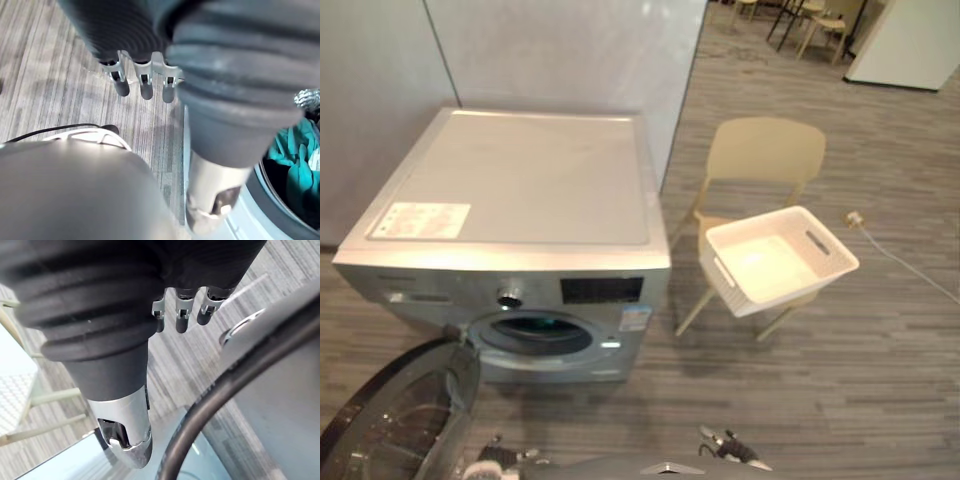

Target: Pick up the laundry basket with both hands and put the clothes into the washing machine.

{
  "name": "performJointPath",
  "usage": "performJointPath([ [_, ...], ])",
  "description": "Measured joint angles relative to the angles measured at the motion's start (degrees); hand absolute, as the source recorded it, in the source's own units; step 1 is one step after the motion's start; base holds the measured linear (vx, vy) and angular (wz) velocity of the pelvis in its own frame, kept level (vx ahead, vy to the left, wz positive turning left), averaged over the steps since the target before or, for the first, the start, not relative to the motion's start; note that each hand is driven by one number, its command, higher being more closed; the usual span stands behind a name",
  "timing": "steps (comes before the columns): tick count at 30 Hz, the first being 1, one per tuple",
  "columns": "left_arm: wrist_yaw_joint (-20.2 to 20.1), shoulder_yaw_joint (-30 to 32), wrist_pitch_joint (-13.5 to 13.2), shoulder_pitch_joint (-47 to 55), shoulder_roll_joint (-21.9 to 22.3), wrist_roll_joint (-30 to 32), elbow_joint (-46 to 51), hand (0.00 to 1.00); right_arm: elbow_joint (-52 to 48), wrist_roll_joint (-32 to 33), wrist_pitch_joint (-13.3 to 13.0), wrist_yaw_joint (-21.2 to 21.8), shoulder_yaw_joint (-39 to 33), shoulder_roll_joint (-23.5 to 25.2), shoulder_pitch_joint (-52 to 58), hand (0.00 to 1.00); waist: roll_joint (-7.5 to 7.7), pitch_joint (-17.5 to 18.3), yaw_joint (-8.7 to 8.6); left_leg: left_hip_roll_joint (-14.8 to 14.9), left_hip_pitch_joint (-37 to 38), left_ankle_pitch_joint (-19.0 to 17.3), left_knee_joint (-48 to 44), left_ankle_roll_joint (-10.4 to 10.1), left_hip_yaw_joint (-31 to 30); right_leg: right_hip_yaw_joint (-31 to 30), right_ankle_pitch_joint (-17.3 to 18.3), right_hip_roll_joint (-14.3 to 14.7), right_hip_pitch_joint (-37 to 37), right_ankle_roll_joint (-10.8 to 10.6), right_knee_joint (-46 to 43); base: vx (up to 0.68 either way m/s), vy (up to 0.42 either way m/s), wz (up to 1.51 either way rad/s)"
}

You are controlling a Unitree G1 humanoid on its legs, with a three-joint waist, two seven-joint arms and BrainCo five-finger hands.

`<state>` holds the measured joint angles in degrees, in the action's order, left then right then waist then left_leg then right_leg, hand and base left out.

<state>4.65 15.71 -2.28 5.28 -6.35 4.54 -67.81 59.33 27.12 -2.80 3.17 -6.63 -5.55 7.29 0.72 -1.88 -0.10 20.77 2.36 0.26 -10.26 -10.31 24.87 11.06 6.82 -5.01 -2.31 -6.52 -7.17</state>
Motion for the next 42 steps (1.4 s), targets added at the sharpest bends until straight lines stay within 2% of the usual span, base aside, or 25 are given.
performJointPath([
  [4,0.27,-0.55,-0.68,-0.04,0.27,-1.01,4.1,0.0,-0.13,0.19,-0.97,-0.01,0.86,-0.17,0.43,0.0,0.56,-1.23,0.3,3.79,-5.67,4.51,-7.51,5.64,2.83,3.13,-1.46,1.99,-1.79,2.59,3.46,-0.06,-0.188,0.33],
  [6,0.53,-1.43,-1.01,-0.71,0.52,-1.31,4.42,0.0,-0.09,0.15,-0.98,-0.09,0.77,-0.92,0.25,0.0,-0.11,-2.14,0.68,3.65,-8.49,3.04,-10.89,5.79,3.63,4.73,-2.28,2.31,-1.61,3.46,4.12,-0.07,-0.07,0.36],
  [7,0.57,-2.98,-1.28,-0.94,1.28,-2.24,4.46,0.0,-0.05,0.07,-0.98,-0.11,0.5,-2.29,-0.48,0.0,-1.4,-2.81,1.55,-0.51,-9.11,-2.38,-13.04,4.82,0.83,4.91,-2.83,1.46,-1.41,3.3,4.33,-0.05,0.045,0.15],
  [10,0.23,-3.71,-1.59,-0.07,2.47,-3.23,4.61,0.0,0.06,-0.47,-0.91,-0.05,-0.87,-2.75,-1.62,0.0,-2.37,-3.07,3.0,-11.28,-7.48,-9.39,-6.88,4.13,-5.42,3.33,-4.48,0.19,0.63,2.09,4.91,-0.07,0.139,-0.15],
  [11,-0.03,-3.69,-1.57,-0.26,2.35,-3.45,4.46,0.0,0.04,-0.51,-0.86,-0.03,-0.97,-1.95,-2.3,0.0,-2.1,-3.19,3.13,-12.62,-6.77,-8.55,-4.87,3.55,-6.19,2.91,-5.05,-0.15,0.53,1.81,5.51,-0.07,0.103,-0.08],
  [15,-1.23,-2.12,-1.22,0.0,1.74,-5.24,3.51,0.0,-0.01,-0.58,-0.75,0.35,-0.64,-0.41,-2.96,0.0,0.13,-3.23,3.07,-17.71,-3.44,-4.14,5.01,6.18,-6.58,2.45,-6.66,-3.12,0.13,1.41,8.11,-0.02,0.077,0.09],
  [17,-1.27,-2.06,-1.09,0.07,1.68,-4.87,3.25,0.0,-0.61,-0.49,-0.77,0.5,-0.38,0.18,-2.99,0.0,0.13,-3.27,2.41,-18.28,-1.95,-3.88,7.38,5.71,-6.84,2.63,-5.53,-3.99,1.7,1.42,3.76,0.02,0.109,0.06],
  [20,-1.32,-2.65,-0.57,-0.68,0.88,-2.66,2.94,0.0,-4.15,-0.27,-0.96,1.74,1.03,0.78,-3.15,0.0,0.43,-3.83,1.49,-16.46,-1.63,-3.82,7.1,5.34,-6.41,0.39,-4.1,-4.43,11.85,-0.86,-16.56,-0.01,0.054,-0.08],
  [21,-1.21,-3.13,-0.41,-1.11,-0.07,-1.88,2.92,0.0,-4.42,-0.27,-1.08,1.76,0.97,1.56,-3.12,0.0,1.2,-4.85,1.02,-16.44,-0.72,-3.41,6.41,6.25,-6.45,-1.38,-3.93,-5.05,14.24,-1.33,-23.61,0.06,-0.029,0.21],
  [23,-1.12,-5.56,-0.17,-1.74,-1.73,-1.25,2.93,0.0,-4.31,-0.23,-1.2,1.68,0.92,2.22,-2.21,0.0,2.9,-4.73,-0.3,-17.39,-0.03,-3.01,6.03,7.03,-8.71,-0.73,-3.21,-6.23,14.22,-1.15,-26.43,0.08,-0.058,0.47],
  [25,-1.1,-5.76,-0.21,-3.94,-1.37,-1.2,2.94,0.0,-3.73,-0.31,-1.27,1.64,0.79,2.01,-1.51,0.0,2.5,-4.49,-0.43,-17.15,-1.49,-2.24,6.15,8.06,-10.06,1.36,-2.09,-7.74,14.04,0.26,-25.5,0.06,-0.106,0.43],
  [26,-1.09,-5.8,-0.3,-5.32,0.06,-1.66,3.07,0.0,-3.61,-0.37,-1.65,1.5,0.23,1.52,-1.36,0.0,2.03,-4.66,-1.03,-17.61,-2.55,-1.42,6.57,9.0,-10.9,2.62,0.55,-10.09,14.39,4.23,-28.12,0.02,-0.148,0.45],
  [28,-1.15,-7.29,-0.57,-5.65,0.82,-2.23,2.88,0.0,-2.04,-0.37,-2.03,1.27,-3.06,0.9,-1.31,0.0,1.99,-4.47,-1.7,-18.87,-2.15,-1.4,6.03,9.0,-12.57,-0.16,3.24,-15.44,12.97,5.14,-32.0,0.02,-0.215,0.44],
  [30,-1.22,-8.16,-0.83,-5.74,0.75,-2.18,2.73,0.0,-1.46,-0.47,-1.65,1.33,-4.01,0.9,-1.18,0.0,2.1,-4.37,-1.83,-17.67,-2.44,-1.4,4.53,7.88,-14.17,-5.02,3.53,-16.0,9.97,5.19,-29.01,-0.02,-0.314,0.28],
  [31,-1.22,-8.21,-1.13,-5.64,0.0,-2.11,1.6,0.0,-0.32,-0.48,-1.16,1.36,-4.19,1.39,-1.17,0.0,2.88,-3.88,-1.45,-16.25,-2.67,-1.78,3.11,6.06,-14.76,-7.83,2.49,-15.22,7.43,3.34,-24.55,-0.08,-0.452,0.14],
  [32,-1.25,-7.08,-1.2,-4.84,-1.63,-2.19,1.36,0.0,0.97,-0.51,-0.77,1.16,-4.02,2.41,-1.08,0.0,3.75,-3.37,-1.05,-14.8,-3.36,-2.78,0.89,3.04,-15.34,-8.31,0.68,-14.36,4.96,-2.12,-18.65,-0.09,-0.492,0.04],
  [33,-1.19,-6.44,-1.21,-4.52,-1.95,-2.22,1.35,0.0,1.87,-0.48,-0.72,1.09,-3.62,2.6,-1.06,0.0,4.2,-2.79,-0.75,-13.58,-3.82,-3.27,-0.34,1.79,-15.55,-8.16,2.72,-13.24,3.5,-4.29,-16.52,-0.1,-0.535,-0.48],
  [34,-1.17,-4.17,-1.24,-3.43,-1.88,-2.16,1.3,0.0,2.77,-0.54,-0.45,1.31,-1.96,1.61,-1.61,0.0,3.32,-2.04,0.96,-9.01,-5.02,-3.9,-2.82,-0.4,-14.81,-7.06,6.08,-9.1,1.65,-3.57,-11.2,-0.12,-0.526,-0.66],
  [35,-1.16,-3.39,-1.2,-2.73,-1.71,-2.17,1.16,0.0,2.7,-0.54,-0.45,1.39,-0.73,1.55,-2.0,0.0,2.73,-2.1,1.27,-7.34,-5.62,-3.9,-3.89,-0.62,-14.68,-6.96,7.1,-7.41,1.04,-3.64,-9.12,-0.15,-0.557,-0.74],
  [36,-1.17,-1.84,-0.99,-2.02,-0.63,-2.45,0.68,0.0,2.27,-0.41,-0.51,1.46,0.27,0.32,-3.14,0.0,0.34,-2.89,1.11,-3.44,-6.67,-2.91,-6.0,-0.01,-15.66,-6.7,6.44,-3.51,0.34,-2.22,-7.35,-0.15,-0.41,-0.31],
  [37,-1.2,-1.01,-1.0,-1.6,-0.42,-3.26,0.88,0.0,2.36,-0.37,-0.62,1.4,0.87,-0.15,-3.1,0.0,0.23,-2.89,1.15,-2.33,-7.71,-1.61,-7.69,1.23,-16.14,-6.83,6.44,-2.41,0.32,-1.57,-7.11,-0.16,-0.357,-0.18],
  [38,-1.25,0.89,-1.28,-0.96,-0.21,-4.7,1.77,0.0,2.34,-0.21,-0.61,1.4,1.61,-0.92,-2.66,0.0,0.62,-2.75,1.43,-0.65,-10.19,2.02,-11.82,6.01,-15.7,-6.95,6.6,-1.03,-0.09,0.44,-6.32,-0.16,-0.359,-0.14],
  [40,-1.18,2.21,-1.39,-0.43,0.56,-5.6,2.37,0.0,1.62,0.08,-0.77,1.27,2.6,-0.91,-2.22,0.0,0.86,-2.94,2.09,3.54,-12.67,6.75,-16.87,13.05,-8.13,-5.9,3.69,1.26,-2.45,2.33,-2.02,-0.1,-0.359,-0.04],
  [41,-1.12,2.18,-1.36,-0.42,0.41,-5.59,2.3,0.0,0.78,0.07,-0.77,1.22,2.58,-1.21,-1.77,0.0,0.32,-2.94,2.08,4.08,-13.19,6.48,-18.24,12.61,-6.61,-5.54,3.11,1.52,-3.04,2.77,-1.13,-0.03,-0.186,0.16],
  [42,-1.15,2.0,-1.3,-0.45,1.2,-5.51,2.27,0.0,-0.78,-0.01,-0.84,1.07,2.54,-2.05,-1.31,0.0,-0.59,-3.17,2.08,2.58,-13.73,3.28,-21.15,9.6,-5.25,-5.42,2.4,1.82,-3.49,3.25,-0.13,-0.02,-0.087,0.16],
])
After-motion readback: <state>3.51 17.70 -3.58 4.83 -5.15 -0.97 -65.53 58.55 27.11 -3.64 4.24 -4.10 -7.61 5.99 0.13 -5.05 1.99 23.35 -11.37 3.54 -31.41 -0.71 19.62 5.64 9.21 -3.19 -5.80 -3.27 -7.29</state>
